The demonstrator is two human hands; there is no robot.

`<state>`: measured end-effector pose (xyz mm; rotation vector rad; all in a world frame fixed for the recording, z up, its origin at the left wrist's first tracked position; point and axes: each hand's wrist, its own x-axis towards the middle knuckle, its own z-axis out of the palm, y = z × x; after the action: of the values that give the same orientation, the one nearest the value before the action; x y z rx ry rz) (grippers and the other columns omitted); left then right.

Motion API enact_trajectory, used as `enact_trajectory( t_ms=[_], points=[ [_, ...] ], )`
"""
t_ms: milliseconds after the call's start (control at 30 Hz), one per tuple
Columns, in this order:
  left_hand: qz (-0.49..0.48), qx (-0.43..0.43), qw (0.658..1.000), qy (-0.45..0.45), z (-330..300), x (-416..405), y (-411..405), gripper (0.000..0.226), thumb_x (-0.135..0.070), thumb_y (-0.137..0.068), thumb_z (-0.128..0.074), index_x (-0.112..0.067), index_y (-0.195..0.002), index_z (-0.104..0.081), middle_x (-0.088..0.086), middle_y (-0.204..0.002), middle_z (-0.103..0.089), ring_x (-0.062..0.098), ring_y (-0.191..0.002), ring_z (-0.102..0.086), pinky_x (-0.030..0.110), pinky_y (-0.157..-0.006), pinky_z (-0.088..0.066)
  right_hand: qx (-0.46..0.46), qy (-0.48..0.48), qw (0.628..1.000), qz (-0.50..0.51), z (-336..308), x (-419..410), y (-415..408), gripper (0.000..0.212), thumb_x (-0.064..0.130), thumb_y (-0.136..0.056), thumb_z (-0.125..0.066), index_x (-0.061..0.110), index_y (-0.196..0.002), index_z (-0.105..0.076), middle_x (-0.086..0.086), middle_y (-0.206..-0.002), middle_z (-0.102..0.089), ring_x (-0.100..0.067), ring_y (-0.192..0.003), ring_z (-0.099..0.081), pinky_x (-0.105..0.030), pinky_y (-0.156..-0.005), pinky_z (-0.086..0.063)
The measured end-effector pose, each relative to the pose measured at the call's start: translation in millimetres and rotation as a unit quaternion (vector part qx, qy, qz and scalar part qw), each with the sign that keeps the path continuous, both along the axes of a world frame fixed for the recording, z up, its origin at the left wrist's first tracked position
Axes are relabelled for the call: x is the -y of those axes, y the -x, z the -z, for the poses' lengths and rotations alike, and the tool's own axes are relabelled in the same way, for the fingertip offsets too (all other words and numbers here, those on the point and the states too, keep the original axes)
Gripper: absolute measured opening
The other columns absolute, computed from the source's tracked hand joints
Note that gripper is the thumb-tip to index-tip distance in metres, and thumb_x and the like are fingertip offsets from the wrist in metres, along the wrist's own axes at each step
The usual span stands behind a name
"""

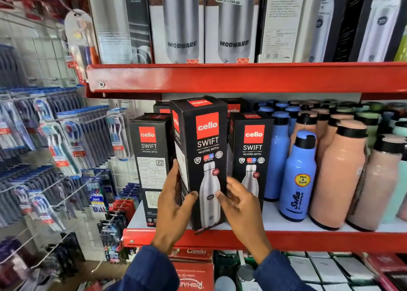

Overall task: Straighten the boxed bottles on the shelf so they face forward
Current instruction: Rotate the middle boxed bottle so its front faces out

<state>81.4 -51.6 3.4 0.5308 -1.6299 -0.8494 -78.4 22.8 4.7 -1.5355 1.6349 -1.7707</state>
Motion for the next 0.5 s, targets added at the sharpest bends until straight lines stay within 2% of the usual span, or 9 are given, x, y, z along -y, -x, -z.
enact_trajectory(
  t_ms=[67, 100, 133, 200, 267, 333, 400, 500],
  points=[
    [0.027, 0.037, 0.999, 0.006, 3.1, 4.0, 1.1, 0.075, -0.028, -0.093, -0.052, -0.026, -0.161, -0.02, -0.005, -0.168, -0.028, 0.015, -0.154, -0.027, 0.052, -0.125, -0.027, 0.012, 0.005, 1.0, 0.012, 5.7, 2.6, -2.6, 0.051, 0.024, -0.089, -0.069, 0.028, -0.137, -0.053, 0.02, -0.125, -0.058, 0.02, -0.109, -0.054, -0.001, -0.089, -0.044],
    [0.035, 0.052, 0.998, 0.001, 4.9, 5.8, 2.2, 0.072, -0.026, -0.096, -0.048, -0.028, -0.161, -0.019, -0.01, -0.168, -0.027, 0.01, -0.154, -0.025, 0.046, -0.127, -0.025, 0.011, 0.007, 1.0, 0.024, 8.2, 3.6, -4.0, 0.051, 0.023, -0.089, -0.07, 0.029, -0.136, -0.054, 0.018, -0.126, -0.059, 0.016, -0.112, -0.055, -0.001, -0.089, -0.045],
    [0.038, 0.064, 0.997, -0.005, 6.6, 7.8, 3.2, 0.069, -0.023, -0.098, -0.046, -0.03, -0.161, -0.018, -0.014, -0.167, -0.027, 0.006, -0.154, -0.024, 0.04, -0.127, -0.023, 0.011, 0.009, 0.999, 0.036, 9.8, 4.9, -5.6, 0.049, 0.021, -0.089, -0.07, 0.032, -0.134, -0.054, 0.022, -0.124, -0.059, 0.015, -0.111, -0.056, -0.001, -0.089, -0.045],
    [0.036, 0.084, 0.996, -0.017, 10.7, 11.9, 5.6, 0.065, -0.019, -0.101, -0.041, -0.03, -0.161, -0.018, -0.023, -0.164, -0.03, -0.001, -0.151, -0.026, 0.031, -0.124, -0.021, 0.015, 0.008, 0.999, 0.048, 12.4, 8.8, -7.9, 0.048, 0.015, -0.089, -0.069, 0.043, -0.126, -0.055, 0.041, -0.111, -0.06, 0.021, -0.104, -0.057, 0.0, -0.086, -0.045],
    [0.033, 0.1, 0.994, -0.026, 14.6, 16.7, 7.4, 0.062, -0.021, -0.103, -0.04, -0.03, -0.16, -0.019, -0.028, -0.161, -0.033, -0.005, -0.149, -0.028, 0.028, -0.125, -0.022, 0.012, 0.004, 0.998, 0.055, 17.7, 14.8, -8.7, 0.046, 0.012, -0.09, -0.067, 0.035, -0.128, -0.056, 0.045, -0.099, -0.061, 0.029, -0.099, -0.054, 0.002, -0.08, -0.045],
    [0.034, 0.116, 0.992, -0.031, 18.1, 21.3, 8.6, 0.061, -0.027, -0.103, -0.039, -0.028, -0.161, -0.017, -0.02, -0.163, -0.033, -0.003, -0.15, -0.029, 0.035, -0.127, -0.022, -0.001, -0.004, 0.997, 0.074, 23.4, 19.8, -9.6, 0.045, 0.015, -0.09, -0.067, 0.019, -0.134, -0.055, 0.035, -0.106, -0.058, 0.031, -0.092, -0.053, 0.005, -0.076, -0.043],
    [0.032, 0.133, 0.99, -0.033, 21.9, 24.8, 9.4, 0.062, -0.032, -0.103, -0.038, -0.026, -0.161, -0.016, -0.011, -0.166, -0.031, 0.0, -0.151, -0.027, 0.041, -0.128, -0.021, -0.026, -0.012, 0.995, 0.095, 29.8, 22.7, -11.3, 0.046, 0.018, -0.091, -0.066, 0.015, -0.135, -0.054, 0.02, -0.108, -0.06, 0.032, -0.087, -0.052, 0.007, -0.075, -0.041],
    [0.023, 0.143, 0.989, -0.023, 27.1, 27.3, 9.4, 0.059, -0.031, -0.105, -0.035, -0.023, -0.161, -0.018, -0.013, -0.163, -0.035, -0.003, -0.149, -0.03, 0.031, -0.126, -0.023, -0.043, -0.013, 0.993, 0.108, 34.6, 24.8, -14.4, 0.046, 0.02, -0.092, -0.064, 0.018, -0.137, -0.053, 0.016, -0.11, -0.063, 0.035, -0.091, -0.05, 0.007, -0.079, -0.04]
  ],
)
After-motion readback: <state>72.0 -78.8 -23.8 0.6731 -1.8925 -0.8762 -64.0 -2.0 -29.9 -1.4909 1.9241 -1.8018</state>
